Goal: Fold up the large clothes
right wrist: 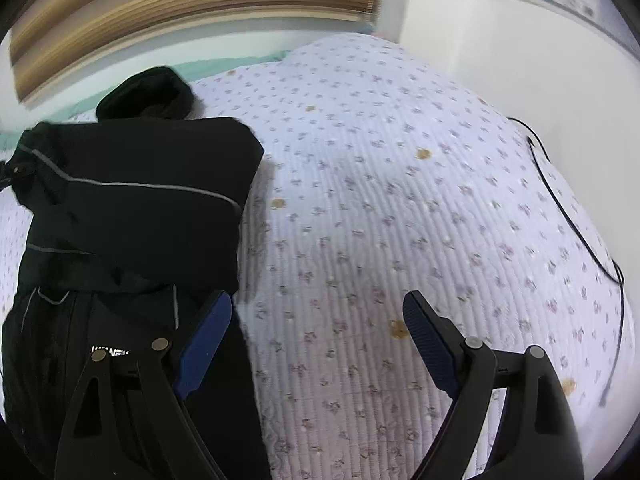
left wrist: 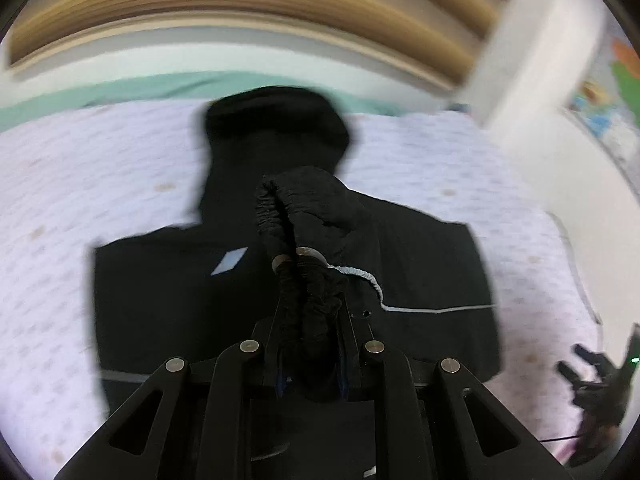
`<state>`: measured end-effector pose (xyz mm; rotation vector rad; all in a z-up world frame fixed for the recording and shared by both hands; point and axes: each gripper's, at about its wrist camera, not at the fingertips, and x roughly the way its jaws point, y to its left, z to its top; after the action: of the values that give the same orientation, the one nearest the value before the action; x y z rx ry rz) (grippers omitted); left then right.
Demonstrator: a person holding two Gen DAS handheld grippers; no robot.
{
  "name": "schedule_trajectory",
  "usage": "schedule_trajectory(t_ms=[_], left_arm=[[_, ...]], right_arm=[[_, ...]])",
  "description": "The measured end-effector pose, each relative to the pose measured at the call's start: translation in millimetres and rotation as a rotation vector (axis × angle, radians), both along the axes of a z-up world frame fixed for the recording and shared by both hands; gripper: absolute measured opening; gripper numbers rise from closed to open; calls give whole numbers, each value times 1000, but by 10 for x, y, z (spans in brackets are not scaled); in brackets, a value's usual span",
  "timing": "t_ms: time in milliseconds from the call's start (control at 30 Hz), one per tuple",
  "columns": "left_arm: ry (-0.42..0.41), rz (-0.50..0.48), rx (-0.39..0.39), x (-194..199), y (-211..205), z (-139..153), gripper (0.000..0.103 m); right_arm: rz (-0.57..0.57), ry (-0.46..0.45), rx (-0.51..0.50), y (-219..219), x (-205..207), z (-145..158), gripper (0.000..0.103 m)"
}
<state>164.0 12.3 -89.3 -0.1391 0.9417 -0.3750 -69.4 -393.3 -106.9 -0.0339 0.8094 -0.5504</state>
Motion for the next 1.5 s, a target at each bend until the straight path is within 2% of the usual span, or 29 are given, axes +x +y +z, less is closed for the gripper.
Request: schedule_trajectory(t_ms=[133, 233, 300, 467, 567, 700, 800, 867, 967, 1000, 1067, 1100, 1133, 1200, 1267, 1367, 1500], left_arm=[[32, 151, 72, -69, 581, -172, 18], [78, 223, 44, -126, 1008, -370, 18], [113, 242, 65, -98, 1043, -573, 18], [175, 234, 210, -33, 895, -1054, 18], [196, 248, 231, 1, 883, -1269, 18], [211, 241, 224, 41, 884, -1291, 19], [221, 224, 176, 41, 1019, -1219, 24], [248, 273, 124, 19, 1230, -1138, 39], [241, 330, 117, -58, 1422, -930, 49], [223, 339, 129, -71, 1451, -871, 49], [167, 409, 250, -125, 1521, -746, 50], [163, 456, 319, -127, 1581, -723, 50], [182, 499, 352, -129, 1654, -711, 50], [191, 534, 263, -196, 1771, -636, 49], [153, 491, 128, -292, 1712, -514, 49], [103, 388, 95, -338, 1391, -427, 49], [75, 233, 48, -237, 823, -487, 49]], right_arm=[[39, 32, -2, 150, 128, -34, 89], [79, 49, 2, 276, 225, -57, 89], [96, 66, -5, 340, 292, -82, 89], [137, 99, -25, 512, 409, -110, 89], [144, 110, -28, 551, 420, -117, 89], [137, 112, 11, 545, 426, -109, 89], [143, 81, 36, 574, 388, -39, 89], [145, 65, 36, 607, 367, 6, 89], [153, 48, 33, 669, 378, 58, 89], [159, 41, 32, 698, 396, 75, 89], [173, 24, 28, 765, 438, 112, 89], [184, 13, 28, 810, 472, 135, 89], [197, -1, 30, 856, 510, 156, 89], [226, -21, 41, 945, 598, 177, 89], [249, -33, 53, 1032, 743, 168, 89], [268, -50, 73, 1183, 1064, 89, 89], [251, -50, 119, 1241, 1478, -116, 89]])
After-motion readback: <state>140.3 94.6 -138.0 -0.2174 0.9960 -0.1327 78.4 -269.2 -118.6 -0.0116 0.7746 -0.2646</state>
